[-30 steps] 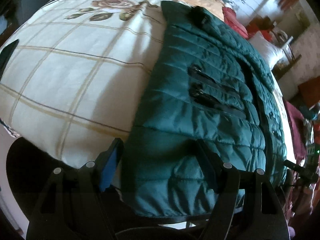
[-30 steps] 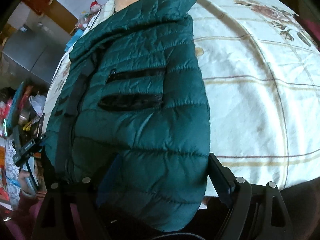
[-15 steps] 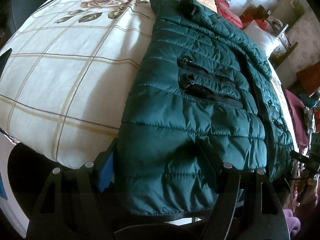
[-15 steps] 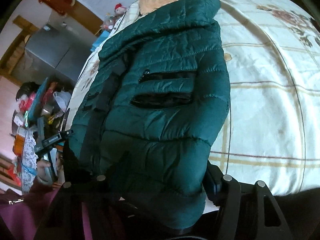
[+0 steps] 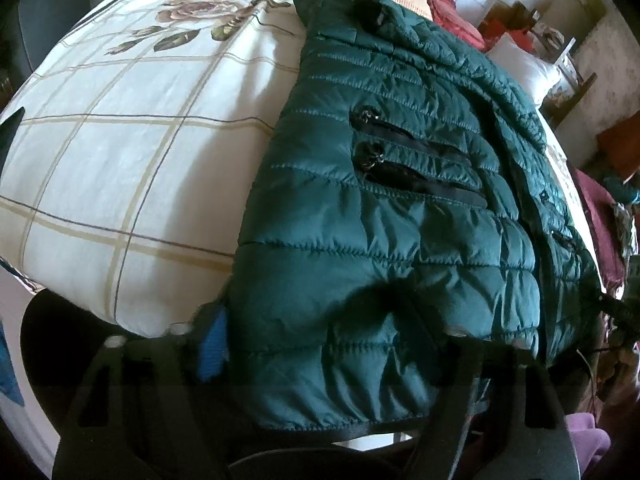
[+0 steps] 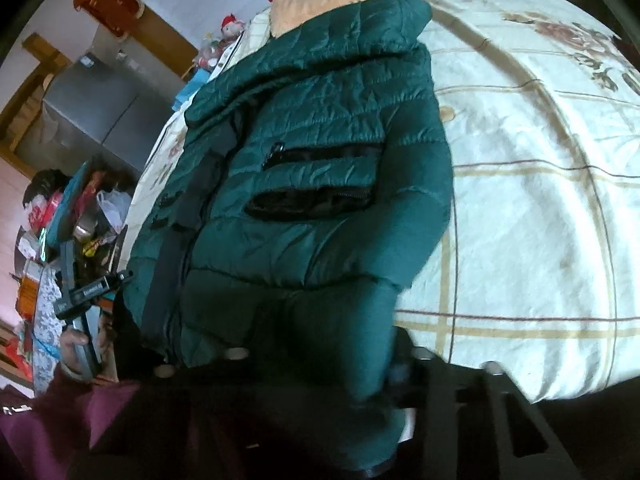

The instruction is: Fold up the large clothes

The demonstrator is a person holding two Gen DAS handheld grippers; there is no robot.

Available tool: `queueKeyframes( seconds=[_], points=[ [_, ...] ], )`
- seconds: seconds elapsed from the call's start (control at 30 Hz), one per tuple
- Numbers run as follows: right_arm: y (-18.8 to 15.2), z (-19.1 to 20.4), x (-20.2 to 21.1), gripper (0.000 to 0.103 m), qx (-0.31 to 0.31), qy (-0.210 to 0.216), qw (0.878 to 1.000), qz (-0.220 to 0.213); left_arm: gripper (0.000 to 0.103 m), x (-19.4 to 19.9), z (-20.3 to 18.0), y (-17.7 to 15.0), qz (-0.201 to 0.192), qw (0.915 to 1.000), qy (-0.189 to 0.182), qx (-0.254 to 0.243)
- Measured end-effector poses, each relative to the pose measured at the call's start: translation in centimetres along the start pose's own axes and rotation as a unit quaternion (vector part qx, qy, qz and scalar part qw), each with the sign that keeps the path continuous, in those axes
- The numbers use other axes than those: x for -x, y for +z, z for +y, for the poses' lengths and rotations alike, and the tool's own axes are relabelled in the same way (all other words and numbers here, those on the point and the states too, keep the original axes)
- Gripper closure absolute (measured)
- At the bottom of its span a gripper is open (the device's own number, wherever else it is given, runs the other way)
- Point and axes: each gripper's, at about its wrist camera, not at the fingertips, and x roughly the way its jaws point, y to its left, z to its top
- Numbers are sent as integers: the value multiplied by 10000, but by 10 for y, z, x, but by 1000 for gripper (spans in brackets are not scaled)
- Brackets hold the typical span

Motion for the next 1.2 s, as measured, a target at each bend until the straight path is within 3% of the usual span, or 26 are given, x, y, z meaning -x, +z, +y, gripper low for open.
queueKeyframes(
  seconds=[0.07,0.17,0.23,0.33,0.63,0.87,1.2],
  points=[
    [4,0,5,79,-16,112,9999,-83,71,5,1,0,-133,9999,14,60],
    [12,6,15,83,60,251,9993,-269,84,12,0,3,-235,9997,-16,41],
    [21,12,22,84,141,306,9986,-419,86,19,-3,7,-267,9996,-63,-24],
    [36,21,33,84,227,406,9965,-689,87,35,-7,18,-392,9989,-269,-58],
    [86,27,63,84,259,564,9866,-1509,87,80,-17,73,-1244,9902,-638,66],
    [128,30,69,85,263,452,9812,-1856,87,82,-31,120,-1734,9837,-460,122],
    [185,18,52,85,5,148,9809,-1939,87,59,-48,183,-1963,9801,-171,229]
  ],
)
